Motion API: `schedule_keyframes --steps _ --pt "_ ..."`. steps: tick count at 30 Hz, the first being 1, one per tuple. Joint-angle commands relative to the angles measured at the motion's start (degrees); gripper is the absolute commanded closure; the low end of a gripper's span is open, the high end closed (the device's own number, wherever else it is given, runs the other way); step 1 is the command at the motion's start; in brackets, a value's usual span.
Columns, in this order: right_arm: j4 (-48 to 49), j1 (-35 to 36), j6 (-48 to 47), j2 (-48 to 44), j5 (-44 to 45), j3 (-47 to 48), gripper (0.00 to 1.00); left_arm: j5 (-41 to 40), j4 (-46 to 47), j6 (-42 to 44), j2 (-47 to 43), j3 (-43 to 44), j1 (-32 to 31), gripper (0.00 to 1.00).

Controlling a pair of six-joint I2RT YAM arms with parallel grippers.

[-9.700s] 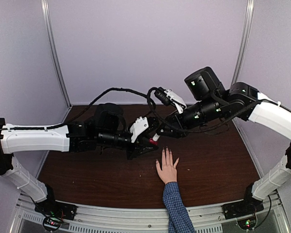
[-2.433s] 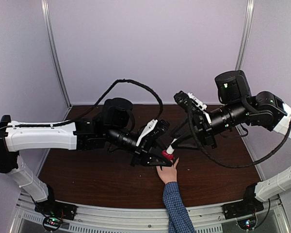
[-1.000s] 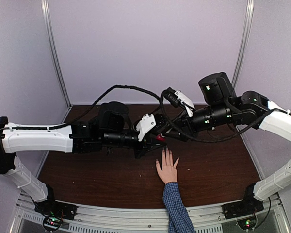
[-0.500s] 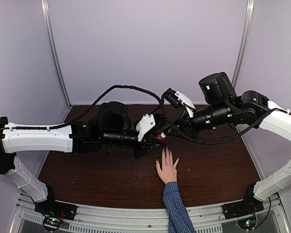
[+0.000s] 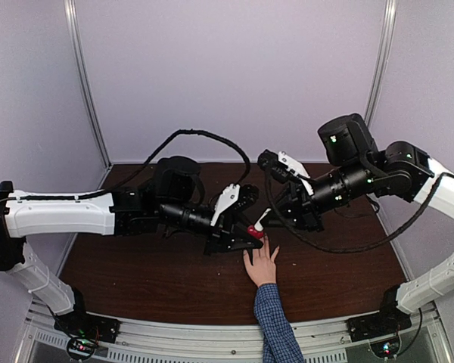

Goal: Paint the nails
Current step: Unscrew the nail polish bottle cap from the nail polish bottle.

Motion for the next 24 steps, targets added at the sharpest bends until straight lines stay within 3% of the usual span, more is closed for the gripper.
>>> schedule_keyframes --steps 1,6,11,13,16,24 --pt "1.6 -0.5 -3.5 -2.1 -2.7 1.7 0.94 16.8 3.0 2.2 1.3 2.7 -1.4 1.00" --pt "1.3 -0.5 -4.9 -2.8 -4.8 2.0 0.95 21.7 3.4 0.6 2.9 4.2 -1.3 1.00" --pt "1.2 -0.5 -5.6 -3.5 -5.3 1.9 0.93 20.8 3.5 0.5 2.7 4.3 -1.4 1.00" --pt "0.7 -0.5 -5.1 -3.4 -4.2 2.0 0.84 18.4 3.3 0.8 2.2 4.1 -1.3 1.00" --pt "0.4 -0.5 -3.9 -3.3 -2.6 2.5 0.62 11.5 2.2 2.5 0.3 3.0 -1.3 1.00" --pt "1.9 -0.7 0.0 -3.9 2.6 2.5 0.45 -8.0 9.5 1.9 -4.5 -3.3 -1.2 1.00"
